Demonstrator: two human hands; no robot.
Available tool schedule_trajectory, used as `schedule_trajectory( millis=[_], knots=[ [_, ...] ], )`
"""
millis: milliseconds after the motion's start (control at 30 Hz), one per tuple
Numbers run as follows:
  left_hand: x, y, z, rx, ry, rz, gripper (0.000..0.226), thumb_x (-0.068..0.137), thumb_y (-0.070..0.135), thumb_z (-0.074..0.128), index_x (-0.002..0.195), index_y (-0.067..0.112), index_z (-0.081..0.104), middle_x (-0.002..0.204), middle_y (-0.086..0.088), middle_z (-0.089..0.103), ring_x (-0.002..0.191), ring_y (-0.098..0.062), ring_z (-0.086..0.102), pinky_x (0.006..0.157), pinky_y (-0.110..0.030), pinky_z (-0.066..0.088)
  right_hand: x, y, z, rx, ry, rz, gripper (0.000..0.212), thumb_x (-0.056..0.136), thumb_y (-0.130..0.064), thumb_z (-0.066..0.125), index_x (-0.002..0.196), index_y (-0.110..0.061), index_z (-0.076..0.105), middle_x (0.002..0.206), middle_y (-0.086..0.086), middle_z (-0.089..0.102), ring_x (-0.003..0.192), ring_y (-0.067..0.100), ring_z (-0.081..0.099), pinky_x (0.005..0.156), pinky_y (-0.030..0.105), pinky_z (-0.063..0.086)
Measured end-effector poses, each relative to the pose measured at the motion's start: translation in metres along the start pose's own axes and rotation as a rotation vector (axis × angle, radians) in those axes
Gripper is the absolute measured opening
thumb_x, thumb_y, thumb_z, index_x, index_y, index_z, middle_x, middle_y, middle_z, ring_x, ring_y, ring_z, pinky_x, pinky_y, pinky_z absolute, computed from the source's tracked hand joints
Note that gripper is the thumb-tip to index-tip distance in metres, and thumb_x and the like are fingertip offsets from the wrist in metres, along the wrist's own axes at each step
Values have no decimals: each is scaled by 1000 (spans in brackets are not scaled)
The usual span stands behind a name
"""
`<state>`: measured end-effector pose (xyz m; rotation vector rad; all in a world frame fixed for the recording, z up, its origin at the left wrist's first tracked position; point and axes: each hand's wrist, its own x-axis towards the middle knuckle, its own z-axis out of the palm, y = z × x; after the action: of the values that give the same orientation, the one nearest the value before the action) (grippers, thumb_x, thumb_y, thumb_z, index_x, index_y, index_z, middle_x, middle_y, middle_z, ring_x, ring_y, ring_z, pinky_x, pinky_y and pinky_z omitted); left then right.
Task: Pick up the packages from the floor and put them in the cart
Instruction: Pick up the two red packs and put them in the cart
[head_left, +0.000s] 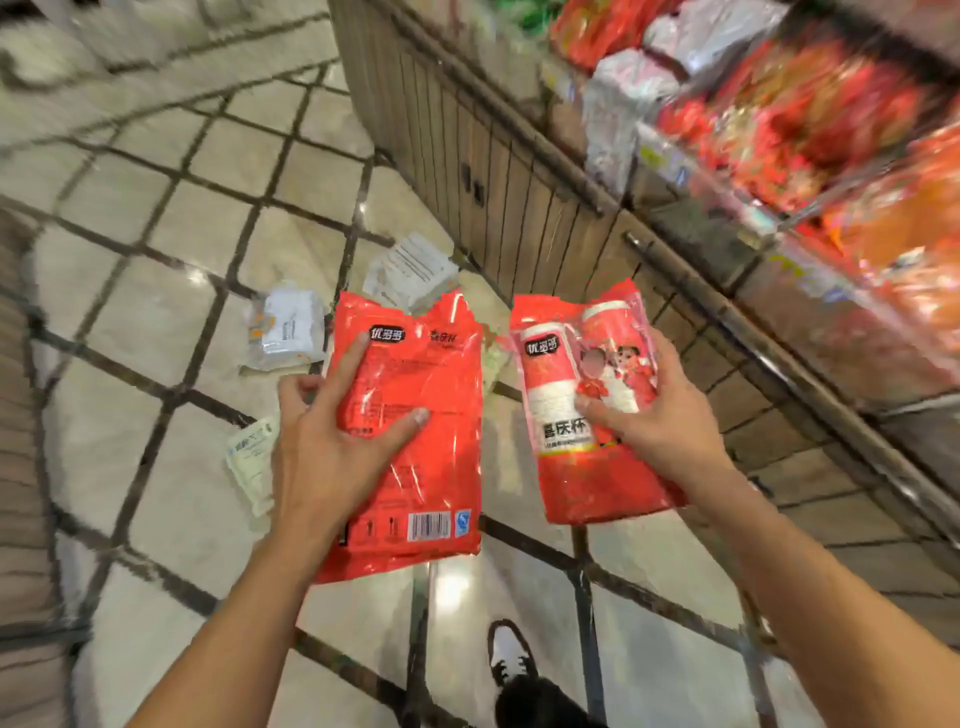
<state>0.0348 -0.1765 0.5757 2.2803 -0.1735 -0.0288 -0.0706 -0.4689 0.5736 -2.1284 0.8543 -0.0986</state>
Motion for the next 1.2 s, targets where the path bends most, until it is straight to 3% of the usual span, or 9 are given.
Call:
schedule_trajectory(
  millis=[167,367,500,667,800,900,1033,1133,1200],
  knots=[
    [-16,165,-69,-149,-50,259,92,66,50,91,146,56,47,119,2,41,100,1,47,95,-22,38,-100,-62,-174,128,319,28,102,65,-58,92,150,-39,40,119,-5,69,112,25,68,95,40,51],
    [-88,331,-93,-381,-215,543,109,59,47,97,153,46,41,122,1,48,107,-9,58,100,-32,49,-264,-72,-331,240,695,144,113,57,-66,90,152,-30,40,135,-1,67,119,25,66,105,44,50],
    [-177,418,-80,-453,-387,731,107,56,55,95,150,35,49,128,-3,54,115,-12,57,103,-30,47,-395,-39,-399,279,884,262,89,58,-58,95,133,-31,55,118,-9,73,107,18,70,99,41,53],
    [-324,485,-31,-477,-678,803,106,41,79,90,133,35,59,123,1,68,109,-22,70,96,-50,58,-574,23,-443,303,1124,414,71,64,-47,98,119,-30,57,107,-8,74,102,19,72,94,39,55],
    [-480,517,-3,-422,-900,919,98,40,85,86,121,34,69,112,1,75,103,-23,73,93,-49,59,-726,94,-453,350,1276,531,99,43,-77,93,127,-38,57,110,-11,78,101,15,76,98,47,58],
    [-609,528,-10,-480,-1021,973,93,40,83,82,116,30,73,111,-3,73,102,-23,70,97,-46,56,-841,135,-456,362,1377,643,112,43,-80,90,140,-38,53,118,-8,76,108,19,74,102,50,56],
    [-765,529,-11,-538,-1197,970,64,42,73,87,96,40,76,93,3,79,87,-23,75,85,-44,61,-979,171,-456,358,1469,782,99,50,-72,92,135,-40,51,116,-13,73,102,16,73,97,46,56],
    [-861,526,-7,-516,-1323,951,70,49,65,95,106,30,74,100,8,77,90,-14,74,85,-28,60,-1059,193,-456,396,1503,848,79,64,-61,93,125,-45,44,107,-24,63,93,4,65,88,37,51],
    [-916,524,-1,-512,-1365,969,82,40,78,90,108,36,72,110,4,76,100,-19,73,94,-40,59,-1101,208,-457,391,1536,876,81,64,-62,93,128,-46,46,116,-18,67,102,11,68,94,43,55]
  ],
)
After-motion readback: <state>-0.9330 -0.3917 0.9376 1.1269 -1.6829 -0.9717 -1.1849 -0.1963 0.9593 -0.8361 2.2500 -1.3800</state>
